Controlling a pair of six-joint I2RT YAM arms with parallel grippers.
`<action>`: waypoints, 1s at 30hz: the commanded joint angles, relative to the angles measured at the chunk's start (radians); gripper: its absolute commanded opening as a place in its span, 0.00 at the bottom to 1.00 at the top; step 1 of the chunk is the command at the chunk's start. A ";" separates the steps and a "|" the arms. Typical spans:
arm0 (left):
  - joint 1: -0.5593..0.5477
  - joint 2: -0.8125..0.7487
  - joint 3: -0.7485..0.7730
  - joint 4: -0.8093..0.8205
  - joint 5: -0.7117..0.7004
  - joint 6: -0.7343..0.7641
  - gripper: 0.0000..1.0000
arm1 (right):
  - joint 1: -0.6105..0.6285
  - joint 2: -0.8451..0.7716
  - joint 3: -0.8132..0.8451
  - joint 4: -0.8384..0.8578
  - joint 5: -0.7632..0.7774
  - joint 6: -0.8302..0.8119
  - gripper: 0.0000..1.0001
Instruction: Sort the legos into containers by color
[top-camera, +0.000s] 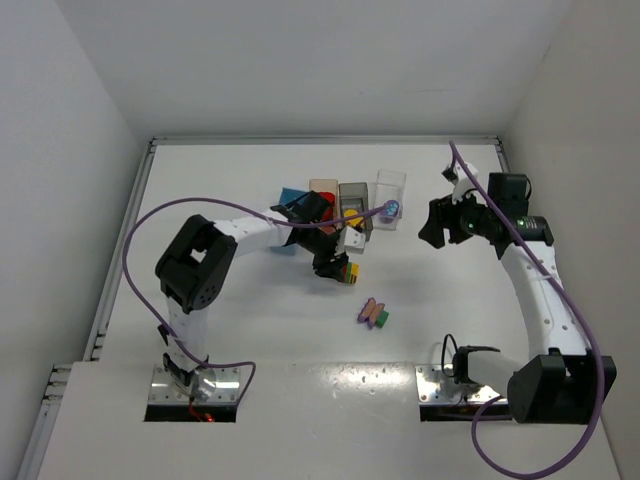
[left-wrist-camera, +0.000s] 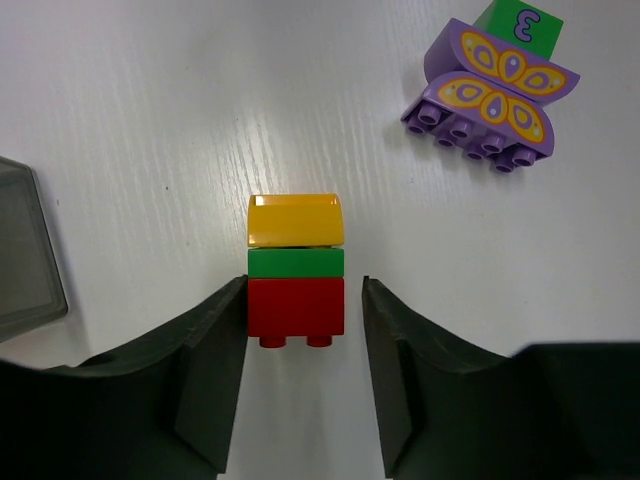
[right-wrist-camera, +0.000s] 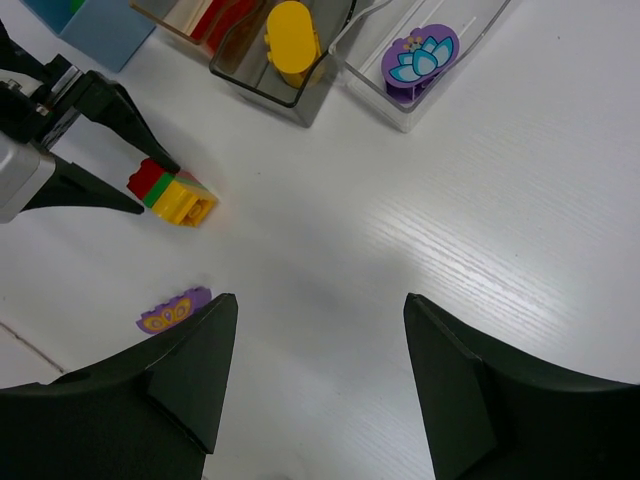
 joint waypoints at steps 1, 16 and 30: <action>-0.010 0.013 0.032 0.028 0.049 0.026 0.52 | -0.007 -0.004 -0.001 0.036 -0.018 0.017 0.68; 0.120 -0.174 0.022 0.037 0.303 -0.367 0.14 | 0.048 0.102 -0.059 0.108 -0.486 0.056 0.70; 0.183 -0.260 0.068 0.046 0.515 -0.678 0.11 | 0.237 0.352 0.056 0.318 -0.707 0.178 0.78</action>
